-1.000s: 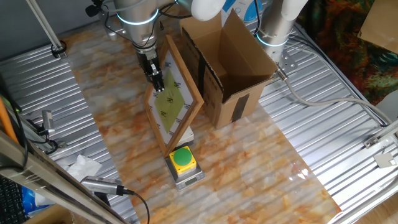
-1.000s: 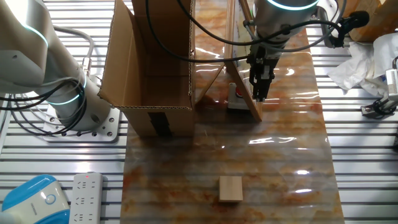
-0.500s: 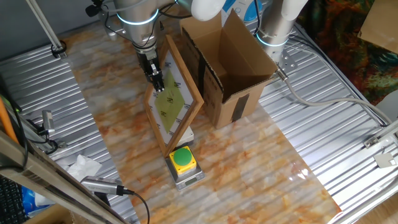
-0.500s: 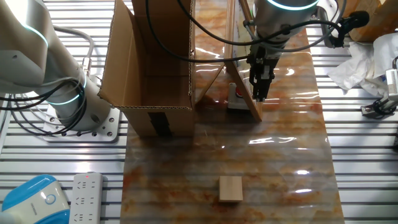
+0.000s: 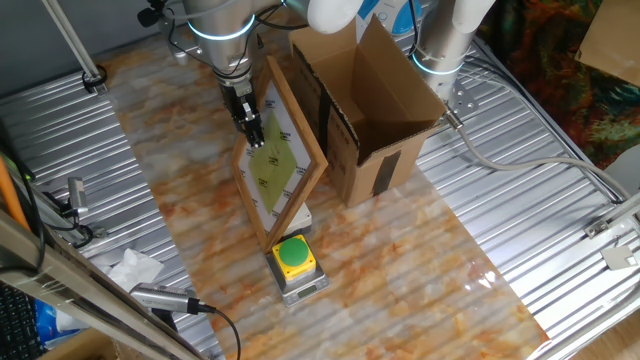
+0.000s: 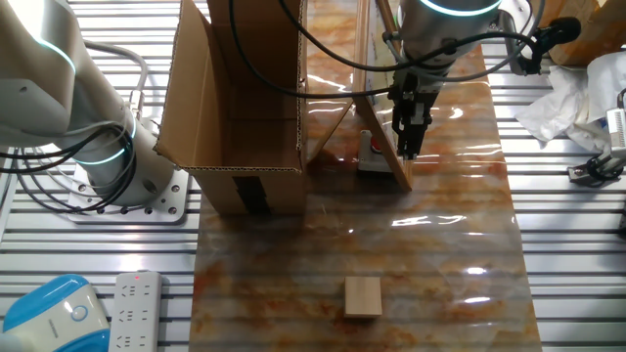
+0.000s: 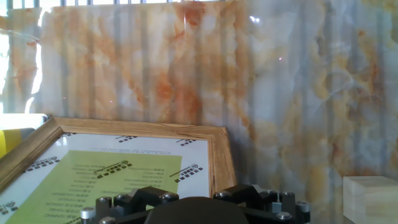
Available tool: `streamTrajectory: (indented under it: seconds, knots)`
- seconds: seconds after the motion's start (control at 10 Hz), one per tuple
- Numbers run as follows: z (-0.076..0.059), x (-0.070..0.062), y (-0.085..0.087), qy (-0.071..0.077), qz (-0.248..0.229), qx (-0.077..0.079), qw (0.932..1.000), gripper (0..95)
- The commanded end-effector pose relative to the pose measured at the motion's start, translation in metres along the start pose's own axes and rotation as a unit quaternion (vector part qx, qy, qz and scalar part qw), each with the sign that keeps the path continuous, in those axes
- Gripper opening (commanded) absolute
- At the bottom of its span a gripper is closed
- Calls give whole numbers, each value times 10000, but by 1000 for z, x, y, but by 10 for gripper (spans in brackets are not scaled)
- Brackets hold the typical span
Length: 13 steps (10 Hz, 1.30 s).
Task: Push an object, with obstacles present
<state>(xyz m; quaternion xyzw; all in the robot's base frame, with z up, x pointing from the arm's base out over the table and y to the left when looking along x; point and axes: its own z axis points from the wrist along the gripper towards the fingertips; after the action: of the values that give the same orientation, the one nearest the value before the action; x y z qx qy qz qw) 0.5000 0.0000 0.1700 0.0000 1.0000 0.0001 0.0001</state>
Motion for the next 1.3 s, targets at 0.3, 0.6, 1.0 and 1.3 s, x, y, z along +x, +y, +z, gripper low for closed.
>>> streamTrajectory:
  seconds: [0.3, 0.6, 1.0, 1.3]
  knots:
    - [0, 0, -1, -277, -285, 310, 9987, 0]
    - [-1, 0, -1, -276, -290, 321, 9987, 0]
    - [-1, 0, -1, -275, -283, 326, 9987, 0]
    - [-1, 1, -2, -279, -286, 329, 9987, 0]
